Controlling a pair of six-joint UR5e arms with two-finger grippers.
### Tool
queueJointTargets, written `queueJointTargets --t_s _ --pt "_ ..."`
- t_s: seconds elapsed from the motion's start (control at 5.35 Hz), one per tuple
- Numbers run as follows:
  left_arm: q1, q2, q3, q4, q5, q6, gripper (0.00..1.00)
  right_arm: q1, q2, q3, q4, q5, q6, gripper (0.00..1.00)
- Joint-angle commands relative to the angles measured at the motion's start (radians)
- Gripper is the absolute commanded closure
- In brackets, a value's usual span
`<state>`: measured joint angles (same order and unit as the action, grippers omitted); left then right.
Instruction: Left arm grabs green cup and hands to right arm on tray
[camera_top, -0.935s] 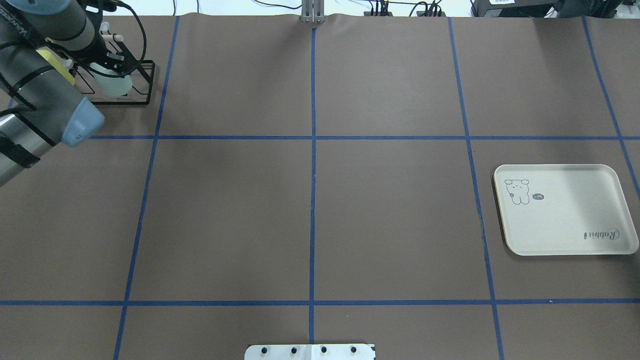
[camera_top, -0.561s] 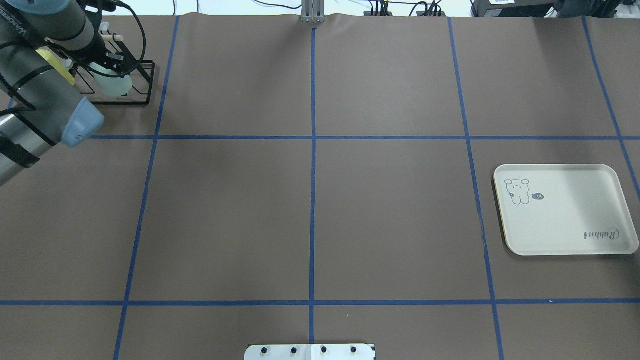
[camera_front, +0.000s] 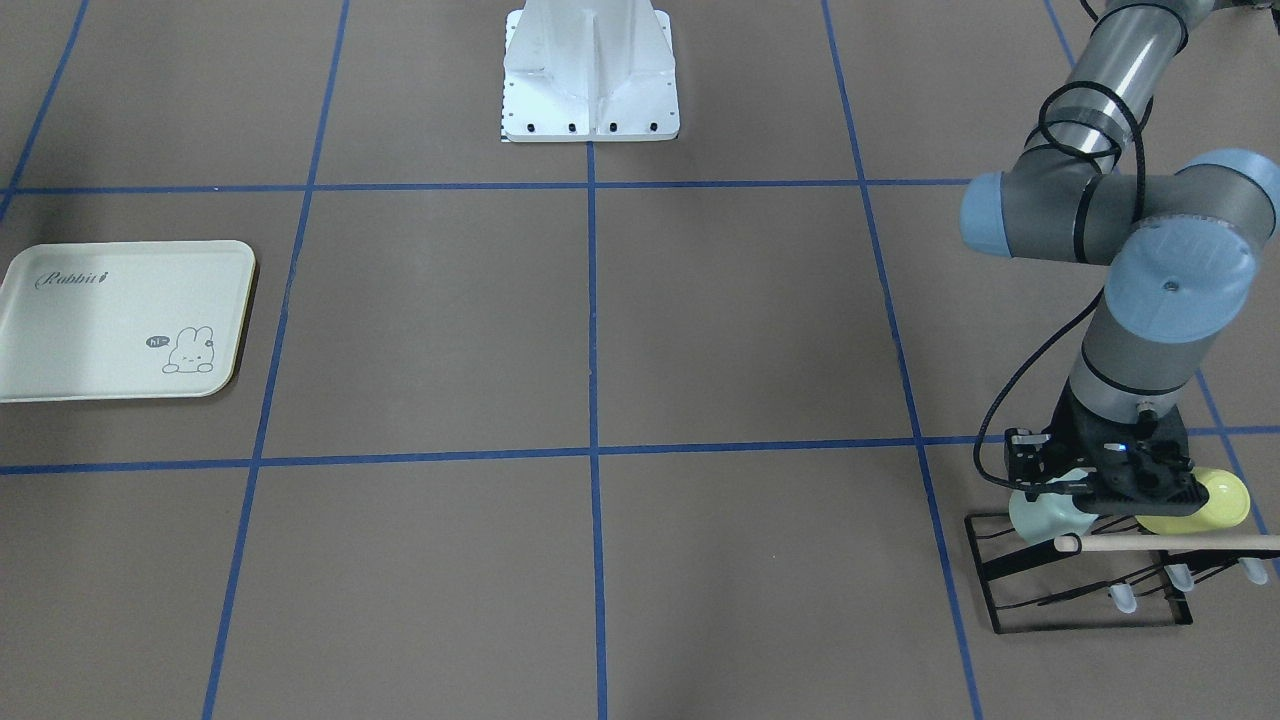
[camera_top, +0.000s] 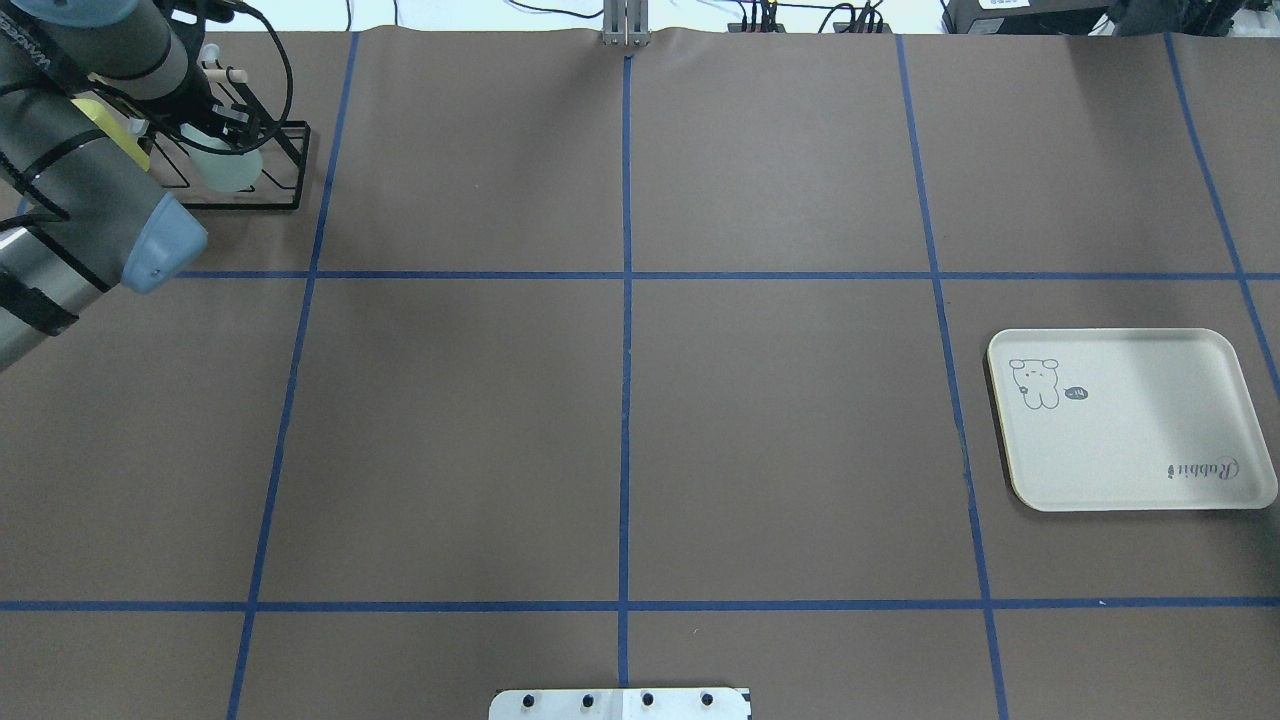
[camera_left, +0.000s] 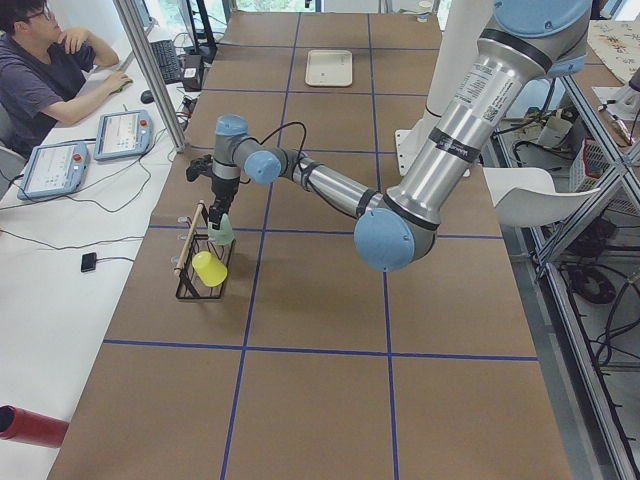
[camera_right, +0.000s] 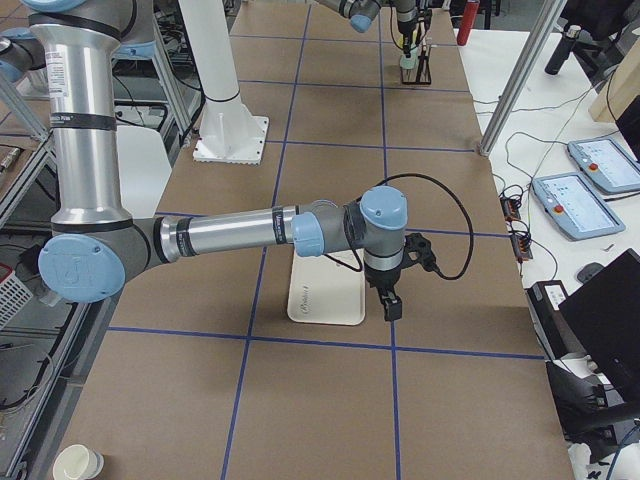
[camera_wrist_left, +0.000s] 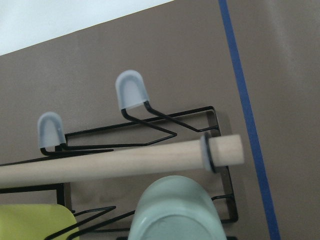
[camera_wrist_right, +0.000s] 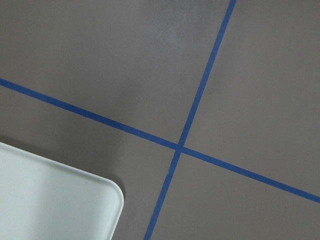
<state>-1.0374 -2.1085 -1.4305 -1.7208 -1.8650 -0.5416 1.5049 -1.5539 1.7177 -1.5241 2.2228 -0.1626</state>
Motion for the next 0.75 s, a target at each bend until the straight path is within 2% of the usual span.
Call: queueJointTargets --t_s 0.0,0.56 --pt "-0.009 0.004 -0.040 0.021 -0.003 0.028 0.98 0.000 0.000 0.000 0.001 0.008 0.012 0.00" --pt "-0.018 0.018 -0.304 0.293 -0.006 0.073 0.98 0.000 0.000 0.000 0.001 0.011 0.017 0.00"
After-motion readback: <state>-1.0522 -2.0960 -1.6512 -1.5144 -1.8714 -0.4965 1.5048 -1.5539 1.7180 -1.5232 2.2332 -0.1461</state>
